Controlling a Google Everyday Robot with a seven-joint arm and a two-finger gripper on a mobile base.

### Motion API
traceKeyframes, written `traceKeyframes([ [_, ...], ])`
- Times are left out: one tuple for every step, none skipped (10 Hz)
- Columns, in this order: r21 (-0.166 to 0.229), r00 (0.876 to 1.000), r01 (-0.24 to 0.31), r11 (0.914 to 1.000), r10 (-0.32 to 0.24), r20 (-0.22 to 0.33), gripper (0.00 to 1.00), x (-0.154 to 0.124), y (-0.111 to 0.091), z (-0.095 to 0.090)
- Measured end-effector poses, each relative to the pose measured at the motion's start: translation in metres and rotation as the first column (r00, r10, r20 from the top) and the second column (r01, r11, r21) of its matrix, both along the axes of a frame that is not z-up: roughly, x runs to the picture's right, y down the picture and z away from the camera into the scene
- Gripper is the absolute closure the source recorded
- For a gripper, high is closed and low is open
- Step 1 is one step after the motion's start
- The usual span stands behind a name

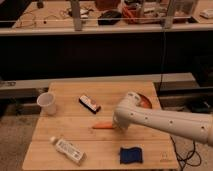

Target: Drag the pepper across the table

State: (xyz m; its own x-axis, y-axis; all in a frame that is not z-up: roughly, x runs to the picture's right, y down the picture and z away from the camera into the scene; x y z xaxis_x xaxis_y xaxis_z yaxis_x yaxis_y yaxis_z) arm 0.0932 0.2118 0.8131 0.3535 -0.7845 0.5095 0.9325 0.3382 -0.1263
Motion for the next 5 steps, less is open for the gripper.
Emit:
traceKeyframes([
  [-0.002,1.0,0.0,1.0,0.0,0.003,0.92,0.001,-0.001,0.002],
  [-0.006,1.0,0.007,1.0,-0.006,0.007,0.98,-0.002,0.0,0.003],
  [-0.005,1.0,0.019,0.9998,-0.019,0.014,1.0,-0.007,0.0,0.004],
  [-0.011,1.0,0.022,0.9997,-0.022,0.012,1.0,-0.017,0.006,0.001],
  [-0.012,1.0,0.019,0.9998,-0.019,0.009,1.0,-0.021,0.009,0.0],
])
